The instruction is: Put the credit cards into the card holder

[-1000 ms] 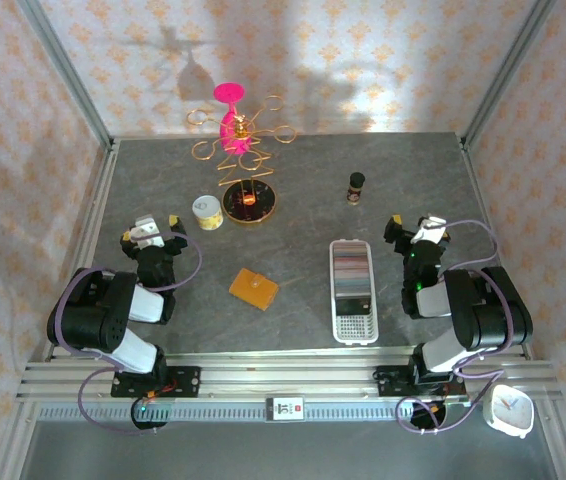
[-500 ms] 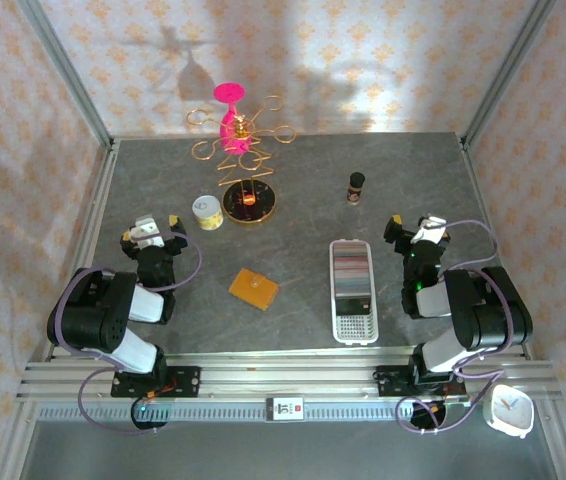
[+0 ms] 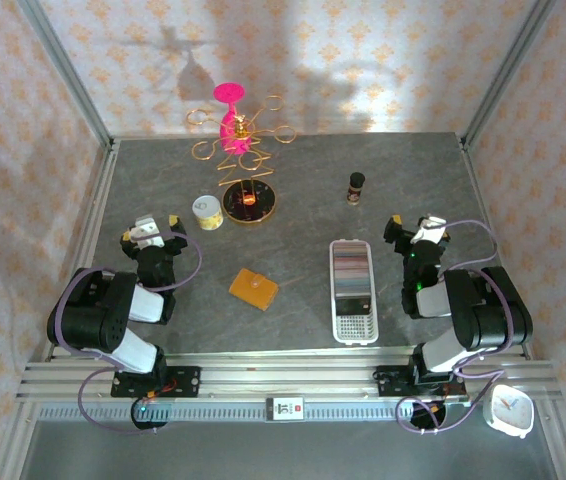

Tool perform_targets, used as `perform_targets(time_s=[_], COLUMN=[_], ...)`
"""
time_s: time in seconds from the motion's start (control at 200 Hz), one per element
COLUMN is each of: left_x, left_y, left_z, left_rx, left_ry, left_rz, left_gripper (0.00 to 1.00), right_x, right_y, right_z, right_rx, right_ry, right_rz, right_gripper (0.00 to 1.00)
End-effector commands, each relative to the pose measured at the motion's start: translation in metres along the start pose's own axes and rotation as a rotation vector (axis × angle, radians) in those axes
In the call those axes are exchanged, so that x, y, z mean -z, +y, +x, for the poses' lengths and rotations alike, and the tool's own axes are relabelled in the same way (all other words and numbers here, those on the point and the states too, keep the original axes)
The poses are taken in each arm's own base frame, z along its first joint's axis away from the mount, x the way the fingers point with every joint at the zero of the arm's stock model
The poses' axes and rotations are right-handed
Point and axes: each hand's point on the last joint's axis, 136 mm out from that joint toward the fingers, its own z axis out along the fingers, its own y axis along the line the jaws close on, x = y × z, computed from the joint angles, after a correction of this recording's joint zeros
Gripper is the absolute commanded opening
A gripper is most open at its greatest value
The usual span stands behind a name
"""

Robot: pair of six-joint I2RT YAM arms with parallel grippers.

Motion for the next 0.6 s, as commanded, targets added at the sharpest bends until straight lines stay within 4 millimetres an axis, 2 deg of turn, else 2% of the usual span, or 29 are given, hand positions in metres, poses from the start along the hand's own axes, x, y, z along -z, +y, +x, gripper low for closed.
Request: perform_targets(time_s=[0.0, 0.15, 0.19, 0.255, 0.305, 0.385, 0.465, 0.536, 0.596], left_x=[-0.003, 0.006, 0.011, 0.019, 0.025, 0.032, 0.039, 0.051, 0.056], left_y=[-0.008, -0.015, -0.016, -0.016, -0.008, -0.011, -0.024, -0.05, -0.053], left_z=[-0.019, -0.049, -0.059, -0.077, -0.089, -0.102, -0.096, -0.098, -0.093], left_rx=[0.008, 0.026, 0.089, 0.19, 0.327, 0.521, 0.682, 0.626, 0.628], left_ry=[-0.036, -0.02, -0.022, -0.033, -0.047, -0.018, 0.082, 0.142, 0.178], left_rz=[0.02, 0.015, 0.032, 0.045, 0.015, 0.055, 0.138, 0.326, 0.342], left_gripper=[0.99, 0.99, 0.99, 0.99, 0.99, 0.99, 0.99, 0.99, 0.99], right_x=[0.004, 0.015, 0.017, 0.027, 0.036, 0.053, 0.072, 0.081, 0.086], right_y=[0.011, 0.008, 0.007, 0.006, 0.004, -0.017, -0.039, -0.031, -0.023], right_z=[-0.021, -0.038, -0.04, -0.06, -0.076, -0.09, -0.092, -0.096, -0.096], right_rx=[0.012, -0.041, -0.061, -0.1, -0.146, -0.319, -0.478, -0.478, -0.488], right_ry=[-0.042, -0.016, 0.009, 0.019, 0.007, -0.002, -0.023, -0.037, -0.035], right_rz=[-0.057, -0.034, -0.025, -0.009, 0.002, 0.115, 0.226, 0.157, 0.097], right_gripper=[1.0, 1.0, 1.0, 1.0, 1.0, 1.0, 1.0, 1.0, 1.0])
